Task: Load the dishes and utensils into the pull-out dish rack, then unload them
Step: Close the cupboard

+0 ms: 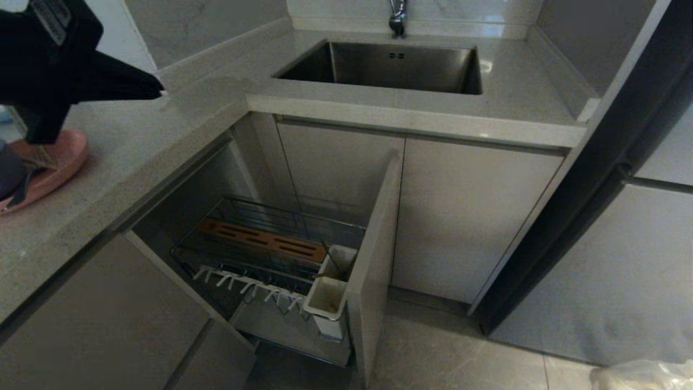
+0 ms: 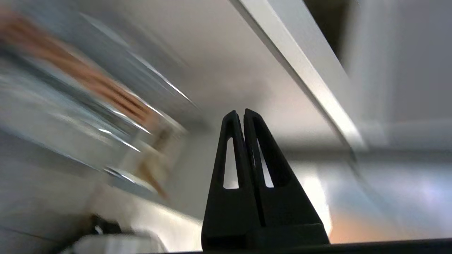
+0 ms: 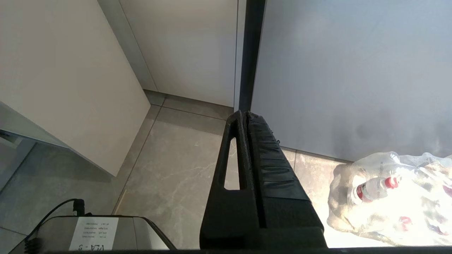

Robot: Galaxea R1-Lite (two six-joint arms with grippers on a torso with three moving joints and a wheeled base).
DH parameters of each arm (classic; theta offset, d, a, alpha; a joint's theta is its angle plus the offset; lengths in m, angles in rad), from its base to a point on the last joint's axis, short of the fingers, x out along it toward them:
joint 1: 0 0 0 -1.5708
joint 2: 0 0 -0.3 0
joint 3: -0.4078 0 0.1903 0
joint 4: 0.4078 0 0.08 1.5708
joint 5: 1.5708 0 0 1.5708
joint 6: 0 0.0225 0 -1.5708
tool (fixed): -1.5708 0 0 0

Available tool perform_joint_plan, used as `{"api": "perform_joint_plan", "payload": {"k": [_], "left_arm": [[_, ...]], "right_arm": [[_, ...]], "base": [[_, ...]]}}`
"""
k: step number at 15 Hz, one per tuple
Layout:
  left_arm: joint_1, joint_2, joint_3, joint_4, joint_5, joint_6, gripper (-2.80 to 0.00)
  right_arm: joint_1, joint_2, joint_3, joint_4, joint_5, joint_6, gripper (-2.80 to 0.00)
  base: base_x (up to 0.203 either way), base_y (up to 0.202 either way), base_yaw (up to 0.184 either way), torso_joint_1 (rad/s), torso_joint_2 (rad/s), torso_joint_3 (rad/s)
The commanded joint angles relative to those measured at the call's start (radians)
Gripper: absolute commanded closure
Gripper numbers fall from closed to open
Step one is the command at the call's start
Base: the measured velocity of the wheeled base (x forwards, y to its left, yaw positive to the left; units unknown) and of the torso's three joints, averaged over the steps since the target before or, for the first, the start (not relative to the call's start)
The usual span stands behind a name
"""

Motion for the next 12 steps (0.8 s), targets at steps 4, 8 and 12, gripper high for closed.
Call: {"api": "perform_joint_plan", "payload": {"k": [4, 8, 12], "left_arm": [[-0.189, 0.142, -0.014, -0.002, -0.225, 0.048, 0.0], [-0.246, 0.22, 0.03, 0.009, -0.427, 0.062, 0.0], [-0.272, 0.299, 0.057, 0.01, -0.461, 0.062, 0.0]], "right_arm": [[0.0, 0.0, 0.0, 0.001, 0.0, 0.0, 0.0], [0.0, 0.0, 0.0, 0.001, 0.0, 0.001, 0.0], [0.0, 0.0, 0.0, 0.001, 0.0, 0.001, 0.0]], "base": [[0.0, 0.0, 0.0, 0.0, 0.0, 0.0], [0.0, 0.0, 0.0, 0.0, 0.0, 0.0], [0.0, 0.0, 0.0, 0.0, 0.0, 0.0]]}}
